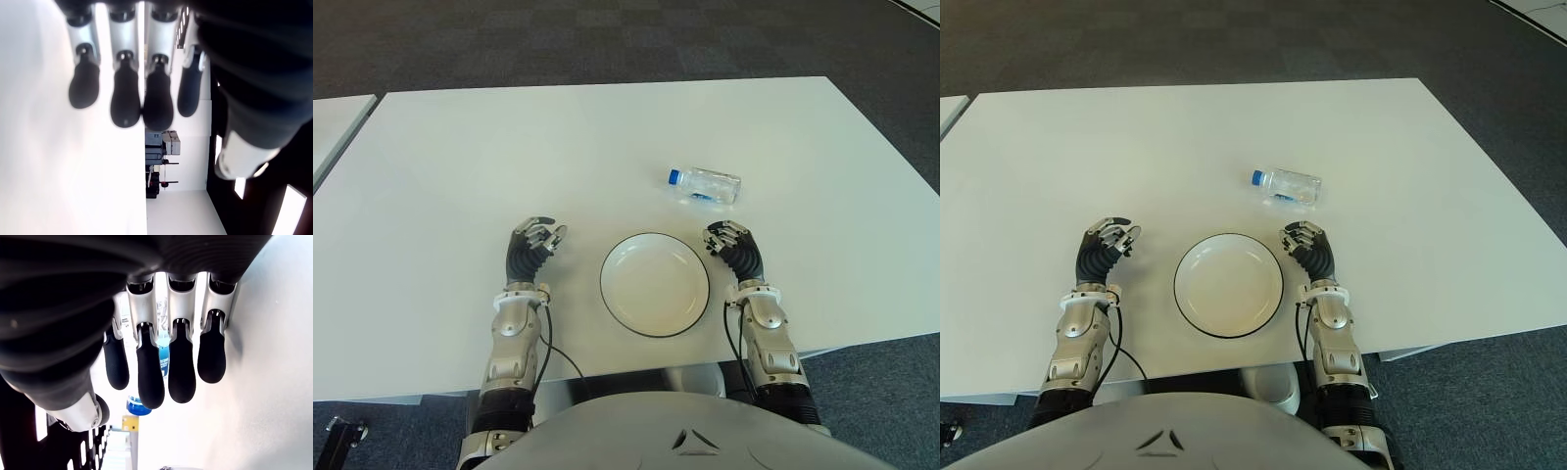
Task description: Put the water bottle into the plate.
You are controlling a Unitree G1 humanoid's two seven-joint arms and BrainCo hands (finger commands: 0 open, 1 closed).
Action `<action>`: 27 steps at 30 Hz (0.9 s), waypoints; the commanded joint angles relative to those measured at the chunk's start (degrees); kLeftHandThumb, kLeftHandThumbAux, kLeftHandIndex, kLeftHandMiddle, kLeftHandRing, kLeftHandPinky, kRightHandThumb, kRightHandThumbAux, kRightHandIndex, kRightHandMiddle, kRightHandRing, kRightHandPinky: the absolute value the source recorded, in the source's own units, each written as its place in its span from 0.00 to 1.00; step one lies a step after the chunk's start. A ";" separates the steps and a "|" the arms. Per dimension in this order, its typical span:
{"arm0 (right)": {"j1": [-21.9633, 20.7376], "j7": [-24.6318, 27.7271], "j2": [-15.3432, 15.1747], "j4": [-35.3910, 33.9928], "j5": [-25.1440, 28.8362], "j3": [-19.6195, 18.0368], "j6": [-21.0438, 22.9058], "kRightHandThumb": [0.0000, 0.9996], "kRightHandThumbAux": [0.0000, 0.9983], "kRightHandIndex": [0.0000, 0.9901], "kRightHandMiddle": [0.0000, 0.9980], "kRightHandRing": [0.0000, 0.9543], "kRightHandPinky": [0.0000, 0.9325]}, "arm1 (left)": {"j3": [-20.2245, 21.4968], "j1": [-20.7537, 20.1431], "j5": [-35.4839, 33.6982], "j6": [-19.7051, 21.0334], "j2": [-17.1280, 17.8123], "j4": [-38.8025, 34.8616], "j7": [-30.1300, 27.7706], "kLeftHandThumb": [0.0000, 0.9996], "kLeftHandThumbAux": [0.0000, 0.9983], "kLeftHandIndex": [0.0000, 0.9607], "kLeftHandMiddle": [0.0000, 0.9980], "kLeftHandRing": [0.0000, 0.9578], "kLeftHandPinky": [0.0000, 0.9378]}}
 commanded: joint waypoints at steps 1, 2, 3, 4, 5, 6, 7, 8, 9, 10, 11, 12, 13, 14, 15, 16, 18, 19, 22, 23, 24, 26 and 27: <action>0.66 -1.78 -0.16 0.96 -2.08 0.23 0.74 0.71 0.73 0.43 0.58 0.60 0.60 | -0.15 0.85 0.04 0.43 0.01 -0.11 -0.45 0.71 0.72 0.45 0.71 0.73 0.73; 0.63 -2.17 -0.22 1.03 -2.60 0.34 0.62 0.71 0.73 0.43 0.58 0.59 0.60 | -0.16 0.85 0.05 0.41 0.01 -0.11 -0.43 0.71 0.72 0.45 0.71 0.73 0.73; 0.61 -2.43 -0.23 1.08 -2.98 0.40 0.54 0.71 0.73 0.43 0.58 0.59 0.60 | -0.16 0.86 0.06 0.41 0.01 -0.12 -0.42 0.71 0.72 0.45 0.71 0.73 0.73; 0.51 -3.31 -0.41 1.31 -4.20 0.69 0.18 0.71 0.73 0.43 0.58 0.59 0.59 | -0.15 0.86 0.05 0.43 -0.01 -0.16 -0.40 0.71 0.72 0.45 0.71 0.73 0.73; 0.44 -3.95 -0.52 1.47 -5.12 0.88 -0.08 0.71 0.73 0.43 0.58 0.59 0.59 | -0.15 0.87 0.04 0.44 -0.03 -0.18 -0.38 0.71 0.72 0.45 0.71 0.73 0.73; 0.37 -4.72 -0.68 1.68 -6.18 1.14 -0.50 0.71 0.73 0.43 0.58 0.59 0.59 | -0.14 0.90 0.00 0.48 -0.05 -0.24 -0.39 0.71 0.72 0.45 0.71 0.73 0.73; 0.32 -5.23 -0.76 1.83 -6.91 1.28 -0.79 0.71 0.73 0.43 0.57 0.58 0.58 | -0.14 0.92 -0.03 0.51 -0.06 -0.29 -0.40 0.71 0.72 0.45 0.71 0.73 0.73; 0.24 -5.94 -0.89 2.11 -7.85 1.48 -1.34 0.71 0.73 0.43 0.57 0.58 0.58 | -0.12 0.93 -0.10 0.57 -0.05 -0.32 -0.45 0.71 0.72 0.45 0.71 0.72 0.73; 0.18 -6.45 -0.97 2.33 -8.53 1.61 -1.75 0.71 0.73 0.43 0.57 0.58 0.58 | -0.12 0.93 -0.15 0.61 -0.05 -0.35 -0.48 0.71 0.72 0.45 0.71 0.72 0.73; 0.01 -7.13 -1.08 2.62 -9.35 1.80 -2.21 0.71 0.73 0.43 0.57 0.58 0.58 | -0.12 0.90 -0.08 0.67 -0.01 -0.31 -0.46 0.71 0.72 0.45 0.71 0.72 0.73; -0.11 -7.60 -1.15 2.84 -9.90 1.92 -2.54 0.71 0.73 0.43 0.56 0.58 0.57 | -0.13 0.88 -0.03 0.71 0.02 -0.28 -0.43 0.71 0.72 0.45 0.71 0.73 0.73; -0.55 -8.83 -1.38 3.09 -11.43 2.33 -3.00 0.71 0.73 0.43 0.56 0.58 0.57 | -0.18 0.87 0.16 0.85 0.11 -0.27 -0.37 0.71 0.72 0.45 0.71 0.73 0.73; -0.87 -9.74 -1.55 3.28 -12.53 2.64 -3.35 0.71 0.73 0.43 0.56 0.57 0.57 | -0.21 0.86 0.29 0.95 0.17 -0.27 -0.33 0.71 0.72 0.45 0.71 0.73 0.73; -1.20 -10.93 -1.86 3.41 -14.16 3.13 -3.63 0.71 0.73 0.43 0.55 0.57 0.57 | -0.25 0.83 0.51 0.92 0.23 -0.21 -0.23 0.71 0.72 0.45 0.72 0.73 0.74; -1.48 -12.10 -2.24 3.64 -15.77 3.61 -4.04 0.71 0.74 0.43 0.55 0.57 0.57 | -0.29 0.80 0.66 0.87 0.28 -0.15 -0.18 0.71 0.72 0.45 0.72 0.73 0.74; -1.65 -12.84 -2.48 3.88 -16.72 3.92 -4.33 0.70 0.74 0.43 0.55 0.58 0.57 | -0.30 0.76 0.74 0.80 0.29 -0.06 -0.15 0.71 0.72 0.45 0.72 0.74 0.74; -2.05 -14.15 -2.95 4.39 -18.47 4.47 -4.83 0.70 0.74 0.43 0.55 0.58 0.56 | -0.30 0.72 0.84 0.71 0.28 0.03 -0.16 0.71 0.72 0.45 0.72 0.74 0.74; -2.25 -14.72 -3.17 4.61 -19.24 4.73 -5.03 0.70 0.74 0.43 0.55 0.58 0.56 | -0.29 0.71 0.88 0.68 0.27 0.05 -0.18 0.71 0.72 0.45 0.72 0.74 0.74; -3.47 -16.44 -4.25 5.18 -22.33 5.89 -4.76 0.70 0.74 0.43 0.55 0.58 0.55 | -0.26 0.72 0.93 0.48 0.21 0.09 -0.16 0.71 0.72 0.45 0.72 0.74 0.73; -4.01 -16.87 -4.68 5.28 -23.46 6.31 -4.29 0.70 0.74 0.43 0.55 0.58 0.55 | -0.23 0.73 0.87 0.43 0.16 0.09 -0.15 0.71 0.72 0.45 0.72 0.74 0.73; -4.36 -17.16 -4.96 5.40 -24.12 6.58 -3.99 0.70 0.74 0.43 0.55 0.59 0.55 | -0.22 0.71 0.83 0.39 0.11 0.12 -0.13 0.71 0.72 0.45 0.72 0.74 0.73; -5.37 -17.69 -5.69 5.31 -26.16 7.27 -2.77 0.70 0.74 0.43 0.55 0.59 0.56 | -0.17 0.66 0.76 0.27 0.04 0.24 -0.08 0.71 0.72 0.45 0.72 0.74 0.73; -5.60 -17.85 -5.85 5.30 -26.63 7.43 -2.50 0.70 0.74 0.43 0.55 0.59 0.56 | -0.16 0.64 0.76 0.25 0.03 0.27 -0.06 0.71 0.72 0.45 0.72 0.74 0.73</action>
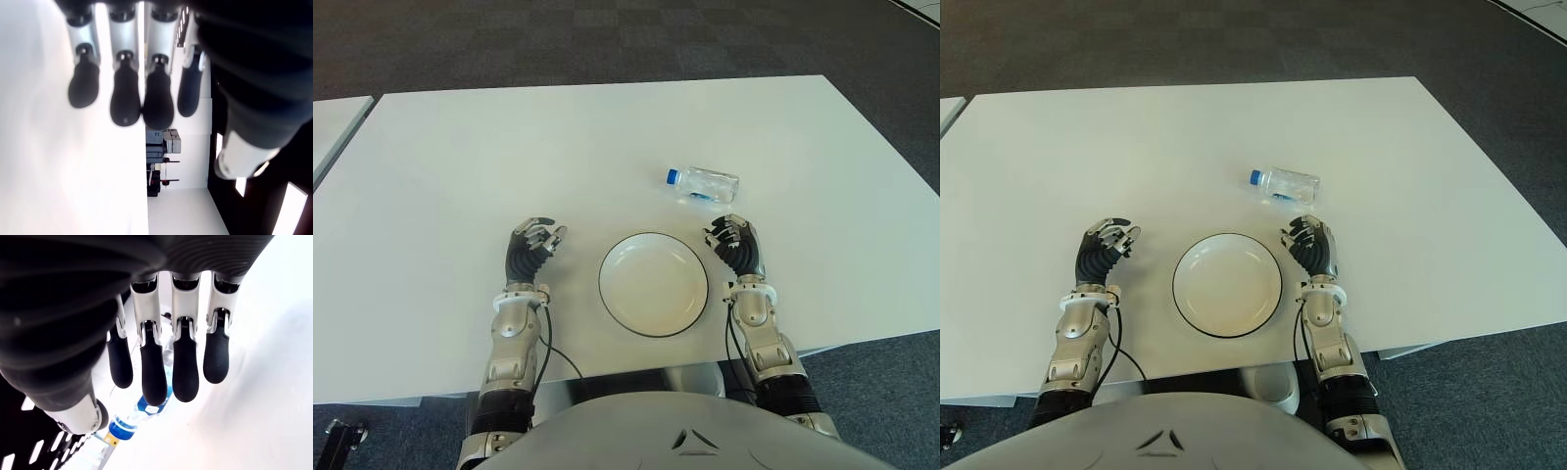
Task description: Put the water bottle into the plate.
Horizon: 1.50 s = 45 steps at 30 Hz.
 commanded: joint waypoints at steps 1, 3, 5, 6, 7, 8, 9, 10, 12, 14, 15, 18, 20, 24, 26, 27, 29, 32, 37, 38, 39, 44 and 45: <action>-2.21 -1.09 -1.12 0.51 -3.44 1.37 1.82 0.70 0.74 0.43 0.55 0.59 0.57 | -0.10 0.34 0.26 0.22 -0.01 0.50 -0.06 0.71 0.72 0.45 0.72 0.73 0.73; -3.10 -0.65 -1.68 -0.38 -4.71 1.76 3.34 0.70 0.74 0.43 0.55 0.59 0.57 | -0.06 0.27 0.35 0.16 0.00 0.66 0.05 0.71 0.72 0.45 0.72 0.73 0.73; -3.97 -0.42 -2.13 -1.12 -5.75 2.08 4.33 0.70 0.74 0.43 0.55 0.59 0.59 | -0.03 0.20 0.40 0.11 -0.01 0.79 0.14 0.71 0.72 0.45 0.72 0.73 0.73; -4.32 -0.39 -2.29 -1.41 -6.12 2.22 4.61 0.70 0.74 0.43 0.55 0.59 0.59 | -0.02 0.18 0.40 0.10 -0.02 0.81 0.16 0.71 0.72 0.45 0.72 0.73 0.73; -4.71 -0.54 -2.49 -1.45 -6.51 2.39 4.67 0.70 0.74 0.43 0.55 0.59 0.59 | -0.04 0.18 0.44 0.05 -0.03 0.84 0.18 0.71 0.72 0.45 0.72 0.73 0.73; -5.28 -0.68 -2.77 -1.37 -7.06 2.62 4.79 0.70 0.74 0.43 0.55 0.59 0.60 | -0.06 0.20 0.50 0.01 -0.03 0.84 0.20 0.71 0.72 0.45 0.72 0.73 0.73; -5.61 -0.80 -2.95 -1.28 -7.38 2.78 4.88 0.70 0.74 0.42 0.55 0.59 0.61 | -0.08 0.22 0.55 -0.01 -0.02 0.84 0.22 0.71 0.72 0.45 0.72 0.73 0.73; -6.38 -0.85 -3.30 -1.03 -7.98 3.00 5.19 0.70 0.74 0.42 0.55 0.59 0.61 | -0.16 0.24 0.74 -0.20 0.04 0.88 0.23 0.71 0.72 0.46 0.72 0.73 0.73; -7.39 -0.92 -3.75 -0.69 -8.71 3.28 5.66 0.70 0.74 0.42 0.57 0.62 0.65 | -0.25 0.27 0.98 -0.42 0.13 0.93 0.24 0.71 0.72 0.45 0.72 0.74 0.74; -8.25 -1.09 -4.08 -0.42 -9.27 3.53 6.00 0.70 0.74 0.42 0.60 0.65 0.68 | -0.28 0.30 1.07 -0.31 0.16 0.85 0.19 0.71 0.72 0.45 0.73 0.74 0.75; -8.63 -1.20 -4.22 -0.27 -9.50 3.64 6.12 0.75 0.72 0.43 0.56 0.65 0.68 | -0.29 0.30 1.09 -0.22 0.14 0.83 0.16 0.71 0.72 0.45 0.73 0.74 0.75; -10.07 -1.56 -4.57 -0.49 -10.60 4.04 6.79 0.80 0.71 0.39 0.53 0.62 0.63 | -0.26 0.35 1.10 0.05 0.12 0.69 0.01 0.71 0.72 0.45 0.73 0.75 0.74; -10.80 -1.59 -4.75 -0.89 -11.30 4.28 7.27 0.81 0.71 0.38 0.50 0.52 0.52 | -0.25 0.37 1.19 0.12 0.15 0.64 0.03 0.71 0.72 0.45 0.73 0.75 0.75; -12.39 -0.90 -5.52 -1.07 -12.46 4.78 8.21 0.74 0.72 0.40 0.36 0.37 0.39 | -0.16 0.36 1.06 0.37 0.05 0.57 0.05 0.71 0.72 0.45 0.73 0.74 0.74; -13.39 -0.48 -6.11 -0.74 -13.11 5.06 8.57 0.72 0.73 0.40 0.29 0.31 0.34 | -0.11 0.37 0.92 0.42 0.00 0.54 0.05 0.71 0.72 0.45 0.73 0.74 0.73; -13.81 -0.32 -6.39 -0.54 -13.36 5.19 8.70 0.71 0.73 0.40 0.27 0.29 0.32 | -0.09 0.37 0.88 0.42 -0.04 0.55 0.06 0.71 0.72 0.45 0.73 0.74 0.73; -15.59 0.34 -7.66 0.48 -14.59 5.79 9.07 0.61 0.75 0.30 0.19 0.20 0.23 | -0.04 0.37 0.82 0.32 -0.11 0.59 0.12 0.71 0.72 0.45 0.72 0.74 0.72; -18.47 2.01 -10.15 2.63 -17.07 7.24 10.03 0.46 0.75 0.13 0.08 0.08 0.10 | -0.01 0.37 0.92 0.26 -0.13 0.68 0.24 0.71 0.72 0.45 0.72 0.73 0.73; -21.57 4.82 -11.52 4.87 -19.02 9.09 12.49 0.43 0.63 0.02 0.01 0.01 0.02 | 0.04 0.43 0.95 0.33 -0.11 0.65 0.28 0.71 0.72 0.46 0.72 0.73 0.73; -22.30 5.23 -11.57 5.46 -19.29 9.50 13.07 0.46 0.57 0.01 0.01 0.01 0.01 | 0.05 0.45 0.94 0.30 -0.12 0.64 0.29 0.71 0.72 0.46 0.72 0.73 0.73; -22.79 5.47 -11.62 5.85 -19.44 9.79 13.48 0.48 0.53 0.01 0.00 0.00 0.01 | 0.06 0.46 0.94 0.29 -0.13 0.63 0.29 0.71 0.72 0.46 0.72 0.73 0.73; -26.11 5.74 -11.09 9.51 -20.10 11.35 15.37 0.55 0.41 0.00 0.00 0.00 0.00 | 0.14 0.52 0.92 0.19 -0.25 0.59 0.42 0.71 0.72 0.45 0.72 0.73 0.73; -26.95 5.80 -10.94 10.55 -20.17 11.69 15.76 0.57 0.38 0.00 0.00 0.00 0.00 | 0.11 0.62 0.93 0.20 -0.33 0.46 0.48 0.71 0.72 0.45 0.72 0.73 0.73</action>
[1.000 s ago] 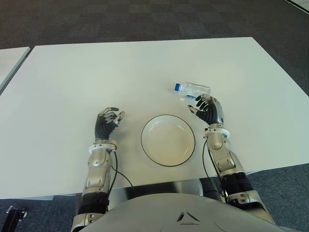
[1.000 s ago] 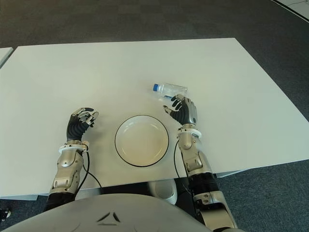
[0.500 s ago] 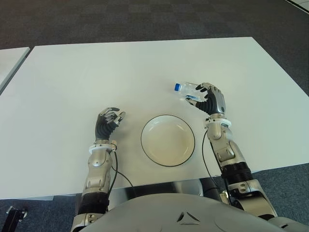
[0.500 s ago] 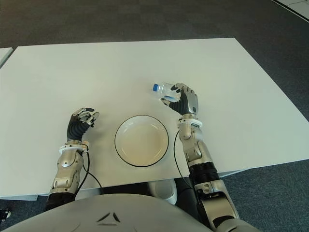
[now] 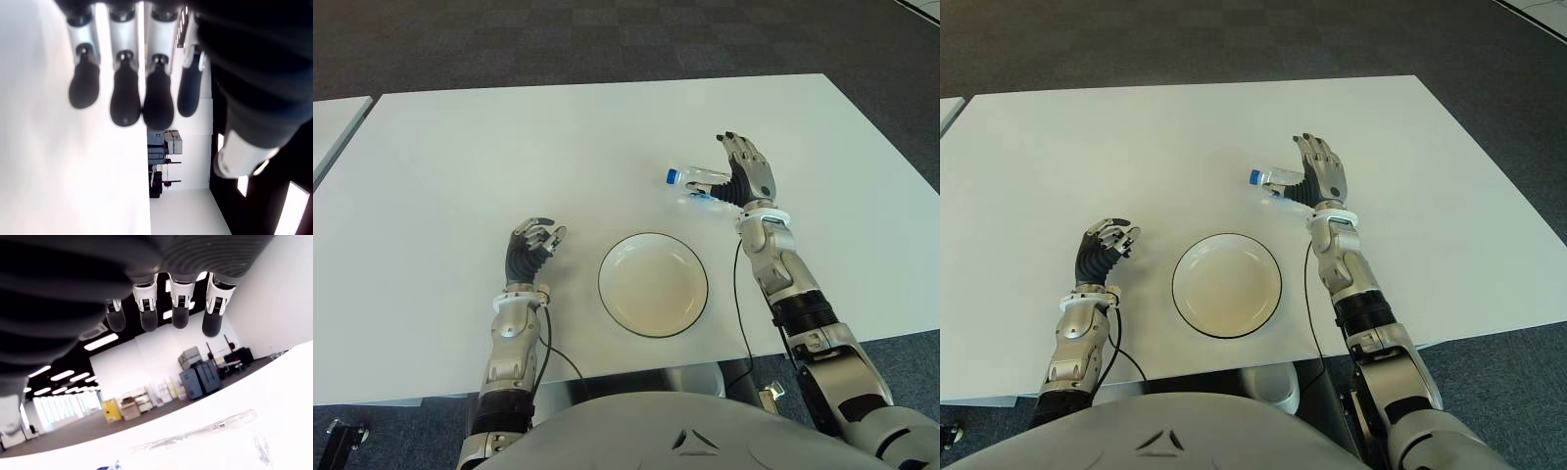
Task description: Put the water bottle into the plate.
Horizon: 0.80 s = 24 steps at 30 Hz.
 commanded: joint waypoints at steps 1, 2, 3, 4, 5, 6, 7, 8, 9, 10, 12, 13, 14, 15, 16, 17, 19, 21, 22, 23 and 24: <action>-3.01 0.84 0.94 4.38 -0.99 1.91 2.24 0.58 0.37 0.00 0.00 0.00 0.00 | 0.01 0.69 0.20 0.36 -0.33 0.28 0.50 0.71 0.72 0.45 0.72 0.74 0.73; -4.11 0.79 1.24 6.00 -1.12 2.37 2.61 0.60 0.35 0.00 0.00 0.00 0.00 | 0.02 0.75 0.19 0.45 -0.39 0.19 0.55 0.71 0.72 0.45 0.72 0.74 0.73; -4.84 0.68 1.42 7.10 -1.15 2.73 2.83 0.61 0.33 0.00 0.00 0.00 0.00 | 0.02 0.78 0.18 0.51 -0.42 0.13 0.57 0.71 0.72 0.45 0.72 0.74 0.73; -6.39 0.37 2.00 9.77 -1.38 3.42 3.23 0.62 0.32 0.00 0.00 0.00 0.00 | 0.03 0.82 0.19 0.65 -0.43 0.07 0.59 0.71 0.72 0.45 0.72 0.74 0.73; -7.51 0.09 2.40 11.72 -1.50 3.94 3.51 0.63 0.30 0.00 0.00 0.00 0.00 | 0.03 0.84 0.20 0.74 -0.44 0.03 0.60 0.71 0.72 0.45 0.72 0.74 0.73; -8.59 -0.06 2.75 13.63 -1.62 4.46 3.89 0.64 0.29 0.00 0.00 0.00 0.00 | 0.01 0.88 0.22 0.86 -0.45 -0.03 0.61 0.71 0.72 0.45 0.72 0.74 0.73; -9.34 -0.21 2.97 14.97 -1.65 4.82 4.12 0.65 0.27 0.00 0.00 0.00 0.00 | 0.00 0.91 0.23 0.94 -0.45 -0.07 0.63 0.71 0.72 0.45 0.72 0.74 0.73; -9.77 -0.39 3.04 15.73 -1.58 5.05 4.21 0.66 0.26 0.00 0.00 0.00 0.00 | -0.01 0.93 0.23 0.98 -0.45 -0.09 0.65 0.71 0.72 0.45 0.72 0.74 0.73; -10.71 -0.65 3.23 17.70 -1.54 5.44 4.14 0.66 0.26 0.00 0.00 0.00 0.00 | 0.00 0.94 0.18 1.05 -0.47 -0.12 0.67 0.71 0.72 0.45 0.72 0.74 0.73; -11.40 -0.91 3.35 19.14 -1.45 5.74 4.04 0.67 0.25 0.00 0.00 0.00 0.00 | 0.00 0.94 0.13 1.09 -0.48 -0.13 0.68 0.71 0.72 0.45 0.72 0.73 0.73; -14.69 -1.77 3.87 26.85 -1.58 7.09 2.90 0.68 0.24 0.00 0.00 0.00 0.00 | 0.06 1.00 -0.07 1.05 -0.57 -0.18 0.64 0.71 0.72 0.45 0.72 0.73 0.73; -15.85 -2.15 4.04 29.61 -1.59 7.61 2.40 0.69 0.23 0.00 0.00 0.00 0.00 | 0.06 1.05 -0.10 0.98 -0.60 -0.21 0.63 0.71 0.72 0.45 0.72 0.73 0.73; -17.01 -2.40 4.19 32.44 -1.67 8.24 1.82 0.69 0.22 0.00 0.00 0.00 0.00 | 0.06 1.07 -0.11 0.80 -0.61 -0.17 0.61 0.71 0.72 0.45 0.72 0.73 0.73; -17.72 -2.64 4.29 34.14 -1.62 8.66 1.42 0.69 0.22 0.00 0.00 0.00 0.00 | 0.06 1.08 -0.10 0.67 -0.60 -0.13 0.61 0.71 0.72 0.45 0.72 0.73 0.73; -18.37 -2.85 4.38 35.74 -1.54 9.06 0.99 0.69 0.22 0.00 0.00 0.00 0.00 | 0.07 1.07 -0.12 0.56 -0.60 -0.08 0.58 0.71 0.72 0.45 0.72 0.73 0.73; -18.91 -3.11 4.46 37.03 -1.42 9.38 0.62 0.69 0.21 0.00 0.00 0.00 0.00 | 0.08 1.06 -0.13 0.49 -0.59 -0.05 0.57 0.71 0.72 0.45 0.72 0.73 0.73; -20.12 -3.40 4.64 40.51 -1.29 10.28 -0.42 0.68 0.20 0.00 0.00 0.00 0.00 | 0.11 1.22 -0.26 0.29 -0.68 -0.12 0.52 0.71 0.72 0.45 0.72 0.73 0.73; -21.27 -3.27 4.88 44.10 -1.17 11.25 -1.53 0.68 0.19 0.00 0.00 0.00 0.00 | 0.14 1.28 -0.13 -0.01 -0.63 -0.03 0.61 0.71 0.72 0.45 0.72 0.73 0.73; -21.74 -3.16 5.00 45.61 -1.08 11.63 -2.02 0.68 0.19 0.00 0.00 0.00 0.00 | 0.15 1.28 0.01 -0.12 -0.58 0.05 0.71 0.71 0.72 0.45 0.72 0.73 0.73; -22.14 -3.18 5.10 46.80 -0.95 11.95 -2.42 0.67 0.19 0.00 0.00 0.00 0.00 | 0.16 1.29 0.11 -0.19 -0.54 0.10 0.78 0.71 0.72 0.46 0.72 0.74 0.74; -22.46 -3.21 5.17 47.86 -0.81 12.24 -2.79 0.67 0.19 0.00 0.00 0.00 0.00 | 0.14 1.37 0.23 -0.24 -0.53 0.06 0.86 0.71 0.72 0.46 0.72 0.74 0.74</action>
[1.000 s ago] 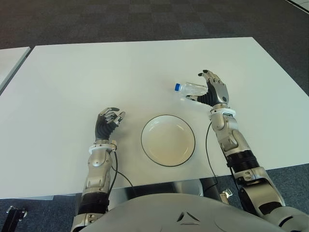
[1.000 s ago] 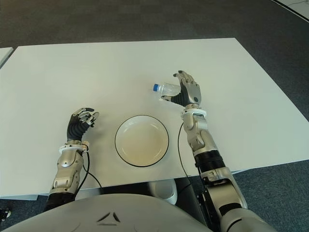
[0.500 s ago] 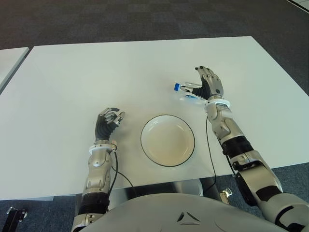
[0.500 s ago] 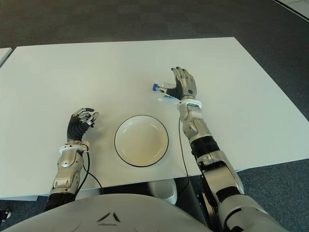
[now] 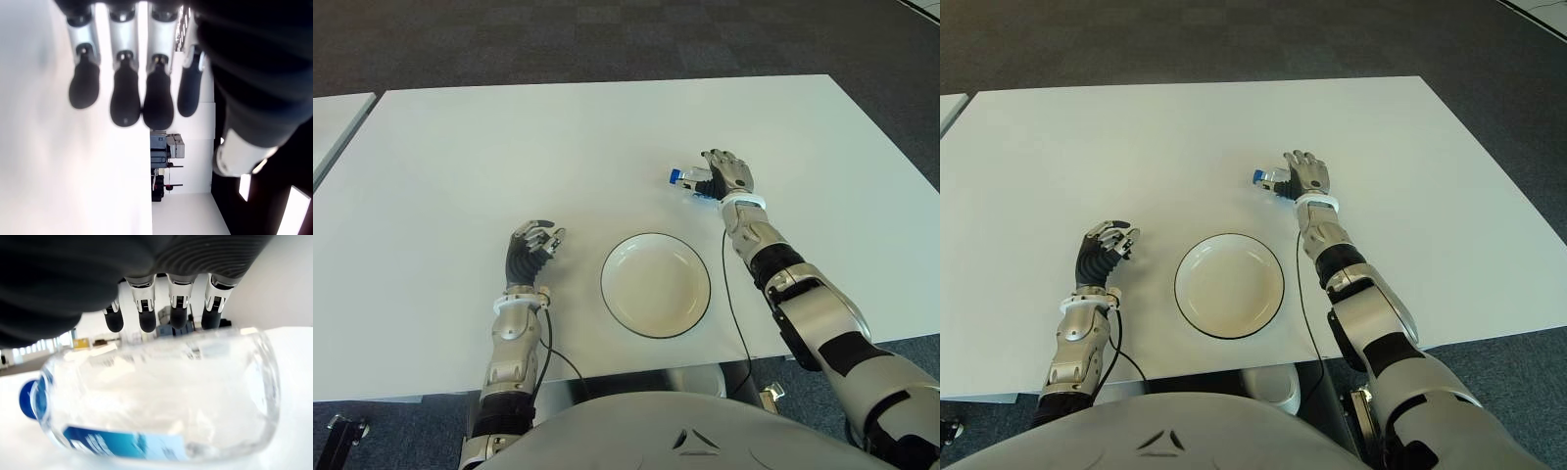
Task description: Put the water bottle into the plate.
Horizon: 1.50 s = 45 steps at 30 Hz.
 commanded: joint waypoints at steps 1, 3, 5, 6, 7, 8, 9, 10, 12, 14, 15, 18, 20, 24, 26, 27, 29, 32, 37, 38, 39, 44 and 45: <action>-1.88 -0.05 0.88 6.37 0.51 1.78 -2.26 0.67 0.19 0.00 0.00 0.00 0.00 | 0.06 0.60 0.39 -0.26 -0.27 0.19 0.63 0.71 0.72 0.46 0.72 0.74 0.74; -2.36 0.23 1.03 8.17 0.66 2.33 -2.77 0.67 0.19 0.00 0.00 0.00 0.00 | 0.04 0.76 0.61 -0.26 -0.25 0.09 0.79 0.71 0.72 0.46 0.72 0.74 0.74; -2.83 1.08 1.28 10.06 0.72 2.94 -3.05 0.67 0.19 0.00 0.00 0.00 0.00 | 0.02 0.83 0.79 -0.29 -0.19 0.10 0.87 0.71 0.72 0.46 0.73 0.74 0.74; -3.04 1.44 1.38 10.74 0.79 3.19 -3.12 0.68 0.19 0.00 0.00 0.00 0.00 | 0.02 0.86 0.79 -0.26 -0.19 0.07 0.84 0.71 0.72 0.46 0.73 0.74 0.74; -3.23 1.63 1.46 11.25 0.88 3.40 -3.19 0.68 0.19 0.00 0.00 0.00 0.00 | 0.03 0.88 0.79 -0.24 -0.19 0.04 0.81 0.71 0.72 0.46 0.73 0.74 0.74; -3.43 2.13 1.57 11.86 0.94 3.63 -3.15 0.68 0.19 0.00 0.00 0.00 0.00 | 0.06 0.91 0.73 -0.15 -0.22 -0.02 0.74 0.71 0.72 0.45 0.73 0.75 0.74; -3.59 2.47 1.65 12.32 1.02 3.83 -3.14 0.69 0.19 0.00 0.00 0.00 0.00 | 0.08 0.95 0.70 -0.09 -0.23 -0.10 0.68 0.71 0.72 0.45 0.73 0.75 0.74; -3.77 3.15 1.78 12.88 1.04 4.07 -3.01 0.69 0.19 0.00 0.00 0.00 0.00 | 0.10 1.00 0.63 -0.03 -0.25 -0.19 0.62 0.71 0.72 0.45 0.73 0.75 0.74; -3.98 4.19 2.01 13.82 1.10 4.47 -2.78 0.71 0.20 0.00 0.00 0.00 0.00 | 0.13 1.07 0.54 -0.01 -0.27 -0.29 0.58 0.71 0.72 0.45 0.73 0.74 0.74; -3.97 5.01 2.27 14.84 1.09 4.86 -2.56 0.73 0.22 0.00 0.00 0.00 0.00 | 0.18 1.11 0.48 -0.07 -0.31 -0.33 0.58 0.71 0.72 0.45 0.73 0.74 0.74; -3.93 5.30 2.38 15.31 1.12 5.07 -2.49 0.73 0.23 0.00 0.00 0.00 0.00 | 0.21 1.12 0.45 -0.11 -0.33 -0.33 0.58 0.71 0.72 0.45 0.73 0.74 0.73; -3.53 5.95 2.54 16.53 1.05 5.76 -2.23 0.75 0.25 0.00 0.00 0.00 0.00 | 0.28 1.15 0.30 -0.16 -0.34 -0.31 0.50 0.71 0.72 0.45 0.72 0.74 0.73; -3.19 6.94 2.50 17.32 0.53 6.69 -1.72 0.76 0.29 0.00 0.00 0.00 0.00 | 0.34 1.13 0.09 -0.30 -0.30 -0.19 0.30 0.71 0.72 0.45 0.72 0.74 0.73; -2.70 8.57 2.28 18.20 -0.46 8.42 -1.00 0.75 0.34 0.00 0.00 0.00 0.00 | 0.39 1.19 -0.11 -0.60 -0.24 -0.15 0.04 0.71 0.72 0.45 0.72 0.74 0.73; -2.21 9.23 2.05 18.59 -1.06 9.41 -0.76 0.75 0.35 0.00 0.00 0.00 0.00 | 0.41 1.24 -0.19 -0.73 -0.25 -0.19 -0.01 0.71 0.72 0.45 0.72 0.74 0.73; -1.94 9.49 1.94 18.76 -1.33 9.91 -0.66 0.75 0.35 0.00 0.00 0.00 0.00 | 0.44 1.28 -0.25 -0.78 -0.26 -0.23 -0.03 0.71 0.72 0.45 0.72 0.73 0.73; -1.18 10.11 1.77 19.19 -2.11 11.19 -0.26 0.74 0.36 0.00 0.00 0.00 0.00 | 0.46 1.36 -0.35 -0.89 -0.28 -0.32 -0.04 0.71 0.72 0.45 0.72 0.73 0.73; -0.16 10.80 1.72 19.68 -3.11 12.92 0.30 0.71 0.38 0.00 0.00 0.00 0.00 | 0.42 1.49 -0.56 -1.16 -0.30 -0.46 -0.12 0.71 0.72 0.45 0.72 0.73 0.73; 0.46 11.80 1.81 20.05 -4.27 15.11 0.90 0.68 0.42 0.00 0.00 0.00 0.00 | 0.38 1.65 -0.60 -1.16 -0.18 -0.69 -0.21 0.71 0.72 0.45 0.72 0.73 0.73; 0.48 11.91 1.85 20.07 -4.38 15.40 1.01 0.67 0.43 0.00 0.00 0.00 0.00 | 0.37 1.67 -0.60 -1.12 -0.16 -0.73 -0.22 0.71 0.72 0.45 0.72 0.73 0.73; 0.55 12.01 1.90 20.09 -4.50 15.75 1.12 0.66 0.44 0.00 0.00 0.00 0.00 | 0.36 1.69 -0.56 -1.02 -0.13 -0.79 -0.22 0.71 0.72 0.45 0.72 0.73 0.72; 0.85 12.03 2.18 19.60 -4.41 17.00 2.08 0.60 0.52 0.00 0.00 0.00 0.06 | 0.38 1.80 -0.72 -0.43 -0.16 -1.15 -0.24 0.71 0.72 0.45 0.71 0.73 0.72; 0.95 11.81 2.29 19.35 -4.33 17.14 2.51 0.59 0.54 0.00 0.00 0.00 0.09 | 0.40 1.80 -0.85 -0.37 -0.23 -1.24 -0.26 0.71 0.72 0.45 0.71 0.72 0.72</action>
